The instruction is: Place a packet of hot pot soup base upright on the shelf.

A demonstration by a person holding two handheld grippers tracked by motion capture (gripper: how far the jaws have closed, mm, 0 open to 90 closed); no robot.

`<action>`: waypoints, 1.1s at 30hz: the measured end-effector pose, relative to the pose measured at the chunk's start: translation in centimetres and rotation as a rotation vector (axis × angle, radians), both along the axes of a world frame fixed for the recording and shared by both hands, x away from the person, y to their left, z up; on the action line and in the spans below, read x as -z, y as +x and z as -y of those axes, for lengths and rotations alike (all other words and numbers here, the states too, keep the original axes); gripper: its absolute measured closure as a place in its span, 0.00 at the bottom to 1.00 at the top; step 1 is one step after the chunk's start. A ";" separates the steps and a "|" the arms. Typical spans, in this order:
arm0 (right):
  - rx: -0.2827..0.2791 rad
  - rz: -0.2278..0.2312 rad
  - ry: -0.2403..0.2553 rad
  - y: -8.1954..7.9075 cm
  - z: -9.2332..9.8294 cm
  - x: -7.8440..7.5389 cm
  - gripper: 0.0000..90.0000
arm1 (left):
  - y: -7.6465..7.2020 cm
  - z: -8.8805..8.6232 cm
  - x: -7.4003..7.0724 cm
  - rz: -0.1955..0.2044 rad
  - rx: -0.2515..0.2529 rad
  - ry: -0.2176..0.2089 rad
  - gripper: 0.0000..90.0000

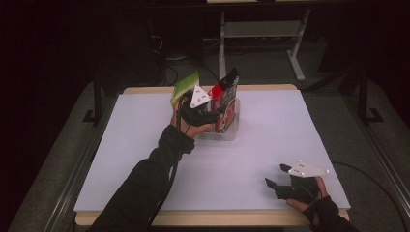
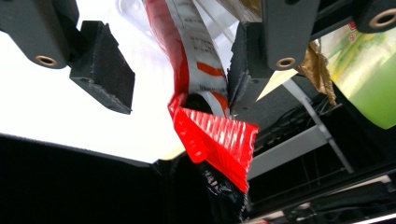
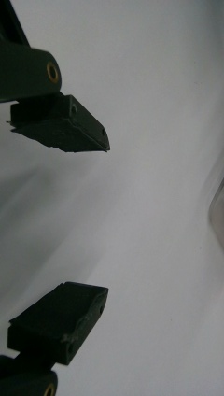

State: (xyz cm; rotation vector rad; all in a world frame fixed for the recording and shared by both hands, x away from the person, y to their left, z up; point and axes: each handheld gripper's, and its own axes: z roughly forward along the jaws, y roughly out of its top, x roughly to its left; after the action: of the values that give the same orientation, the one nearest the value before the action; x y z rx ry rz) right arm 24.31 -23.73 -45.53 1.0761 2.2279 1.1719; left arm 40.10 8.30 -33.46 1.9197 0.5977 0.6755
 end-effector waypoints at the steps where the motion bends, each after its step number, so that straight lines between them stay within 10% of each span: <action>1: 0.000 0.000 -0.001 0.0 0.0 0.0 0.26 | 0.0 -0.1 0.0 -0.001 -0.001 0.010 0.45; 33: -0.003 0.059 -0.022 -0.5 -0.1 -0.8 0.26 | -4.8 -2.7 1.0 0.051 0.092 0.153 0.40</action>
State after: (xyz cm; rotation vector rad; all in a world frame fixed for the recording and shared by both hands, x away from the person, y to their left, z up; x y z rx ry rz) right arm 23.80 -23.63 -44.69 1.0171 2.1930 1.1619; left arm 35.28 11.03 -34.46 2.0519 0.4328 0.7263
